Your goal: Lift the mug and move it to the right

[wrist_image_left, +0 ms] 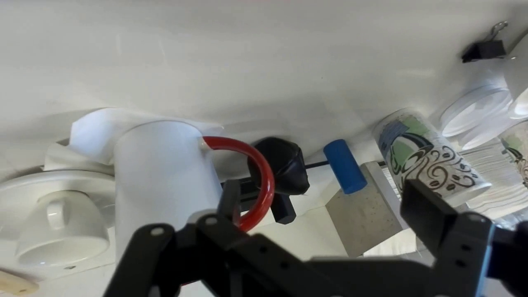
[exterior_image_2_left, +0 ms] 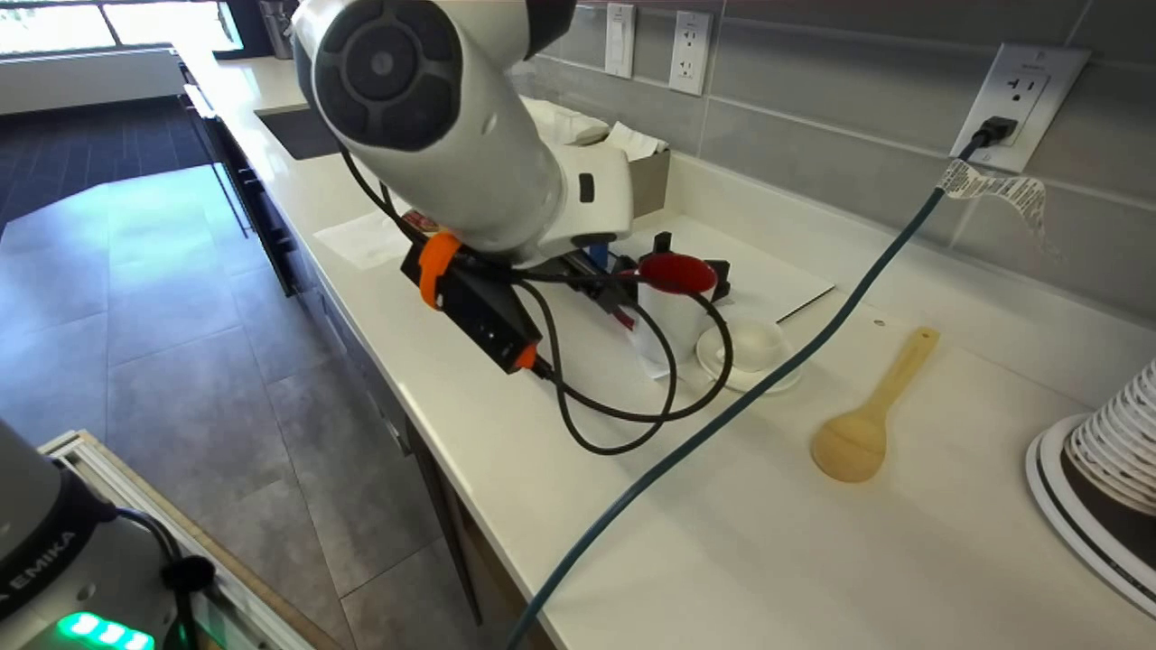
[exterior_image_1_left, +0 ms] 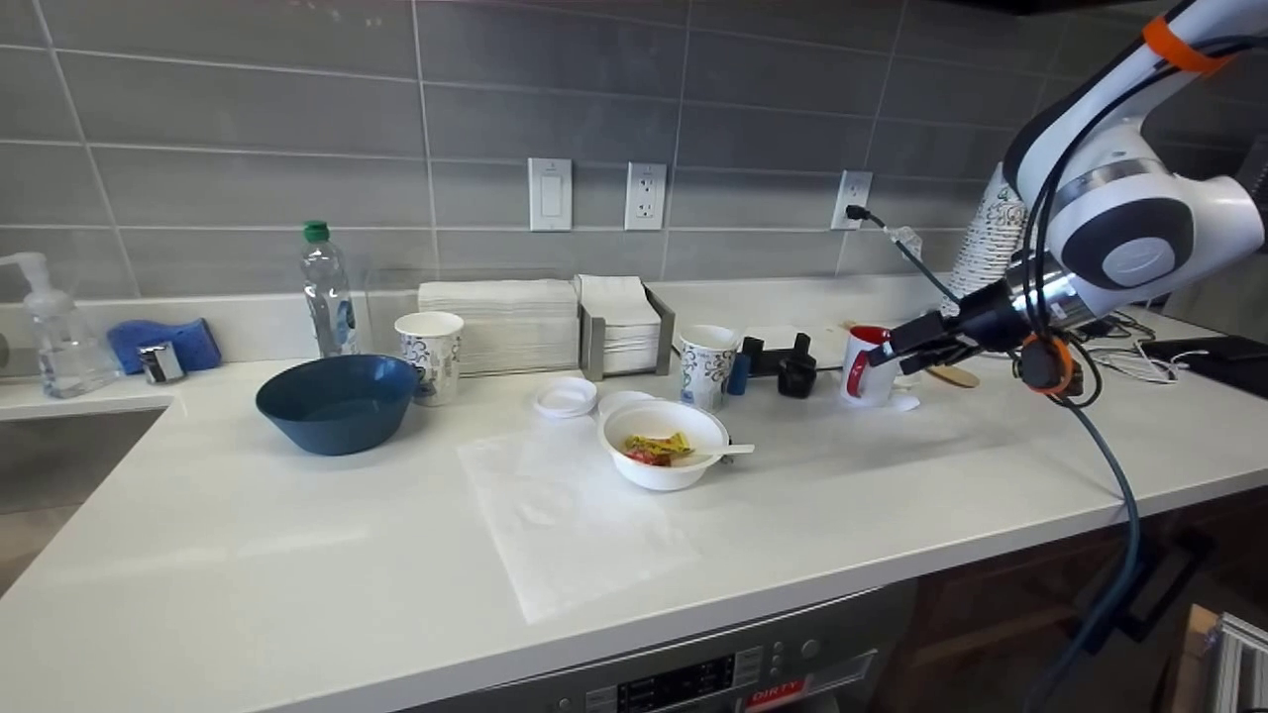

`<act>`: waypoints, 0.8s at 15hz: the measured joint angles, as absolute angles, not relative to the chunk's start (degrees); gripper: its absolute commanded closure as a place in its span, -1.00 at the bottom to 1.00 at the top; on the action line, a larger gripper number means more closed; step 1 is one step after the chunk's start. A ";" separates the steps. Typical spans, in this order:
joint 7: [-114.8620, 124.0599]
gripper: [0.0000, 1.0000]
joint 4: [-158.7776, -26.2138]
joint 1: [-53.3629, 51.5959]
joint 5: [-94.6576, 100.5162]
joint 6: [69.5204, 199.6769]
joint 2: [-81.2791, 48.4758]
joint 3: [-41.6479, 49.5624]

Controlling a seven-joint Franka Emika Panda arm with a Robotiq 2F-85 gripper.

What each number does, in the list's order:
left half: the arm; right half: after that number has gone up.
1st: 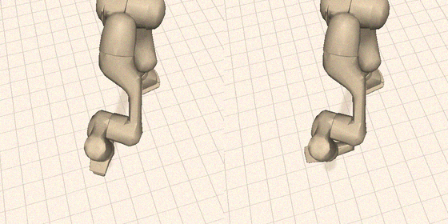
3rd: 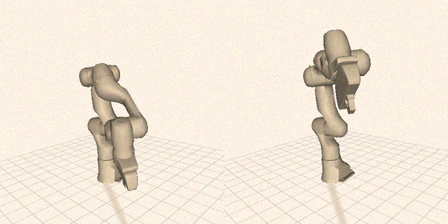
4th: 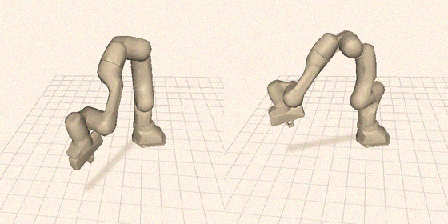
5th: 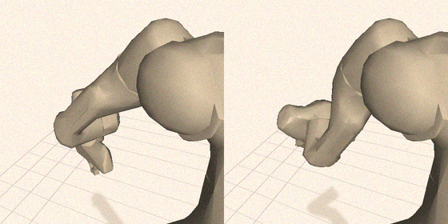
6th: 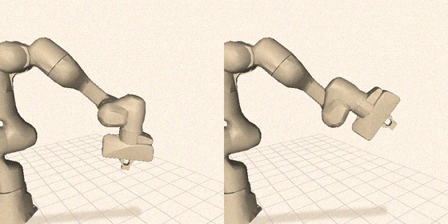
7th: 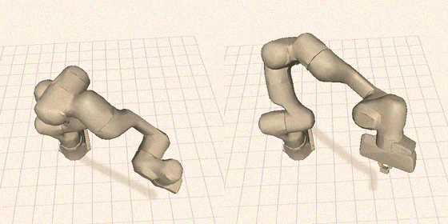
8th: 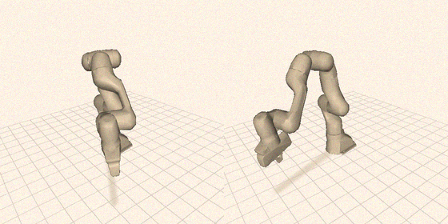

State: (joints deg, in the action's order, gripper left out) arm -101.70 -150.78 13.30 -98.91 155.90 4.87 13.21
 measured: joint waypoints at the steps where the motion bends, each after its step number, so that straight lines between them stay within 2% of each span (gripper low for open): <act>1: -99.44 -1.00 -151.34 13.30 -96.56 157.49 5.77 12.73; 6: -82.25 -1.00 -155.05 12.99 -79.81 166.71 8.59 8.94; 12: -57.21 -1.00 -157.65 9.52 -64.06 179.41 6.27 3.78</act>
State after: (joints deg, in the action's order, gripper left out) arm -57.21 -157.65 9.52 -64.06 179.41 6.27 3.78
